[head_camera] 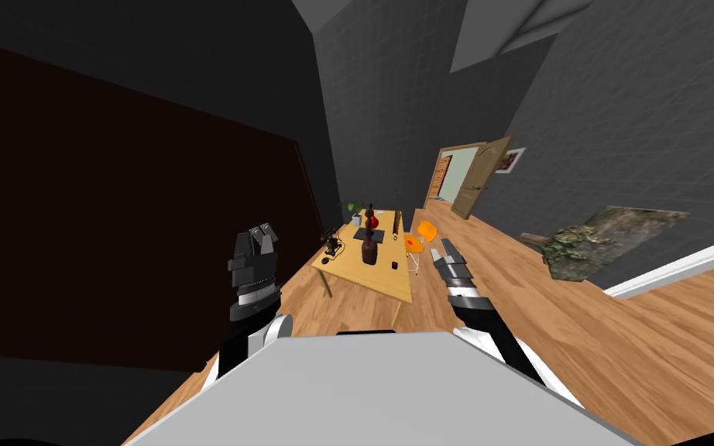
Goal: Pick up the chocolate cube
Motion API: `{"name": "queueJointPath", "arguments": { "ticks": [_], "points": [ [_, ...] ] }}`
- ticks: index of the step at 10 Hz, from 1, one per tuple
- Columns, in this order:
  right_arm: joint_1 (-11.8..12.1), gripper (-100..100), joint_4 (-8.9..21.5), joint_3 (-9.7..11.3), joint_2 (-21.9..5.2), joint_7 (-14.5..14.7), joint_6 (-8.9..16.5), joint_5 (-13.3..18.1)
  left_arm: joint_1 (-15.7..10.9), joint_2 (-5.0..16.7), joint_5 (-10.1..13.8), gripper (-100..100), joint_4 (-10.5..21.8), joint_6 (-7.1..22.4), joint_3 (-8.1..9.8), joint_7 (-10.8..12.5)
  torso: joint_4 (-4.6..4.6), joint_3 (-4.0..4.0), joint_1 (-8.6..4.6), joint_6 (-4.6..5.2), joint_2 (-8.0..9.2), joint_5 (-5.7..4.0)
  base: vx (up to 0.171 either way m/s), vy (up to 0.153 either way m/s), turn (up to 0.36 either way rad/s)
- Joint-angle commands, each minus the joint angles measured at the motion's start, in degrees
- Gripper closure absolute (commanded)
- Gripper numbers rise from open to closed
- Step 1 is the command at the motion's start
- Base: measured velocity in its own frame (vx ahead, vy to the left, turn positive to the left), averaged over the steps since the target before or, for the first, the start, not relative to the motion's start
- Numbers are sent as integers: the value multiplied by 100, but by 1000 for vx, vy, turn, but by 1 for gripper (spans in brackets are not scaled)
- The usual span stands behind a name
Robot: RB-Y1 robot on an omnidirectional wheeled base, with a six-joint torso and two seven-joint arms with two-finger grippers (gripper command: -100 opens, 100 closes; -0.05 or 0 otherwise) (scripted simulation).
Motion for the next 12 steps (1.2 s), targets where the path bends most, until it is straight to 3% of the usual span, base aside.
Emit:
{"name": "queueJointPath", "arguments": {
  "ticks": [1, 7, 10, 12],
  "points": [
    [56, -100, 249, -53, -216, 150, 144, -91, 0, 0, 0, 0, 0, 0, 0, 0, 0, 0, 0, 0, 0, 0, 0, 135, 162],
    [390, -100, 1211, -25, -939, 639, 491, -445, 0, 1, 0, 0, 0, 0, 1, 0, -2, -5, -26, -2, -9, -5, 15, 83, 216],
    [456, -100, 1439, 10, -1096, 741, 576, -528, 0, 1, 0, 0, 0, 0, 1, 0, -1, -4, -26, -1, -7, -5, 17, 48, 126],
    [585, -100, 1856, 112, -1425, 942, 757, -706, 0, 1, 0, 0, 0, 0, 1, 0, -1, -4, -31, 0, -7, -6, 29, 47, 278]
  ]
}}
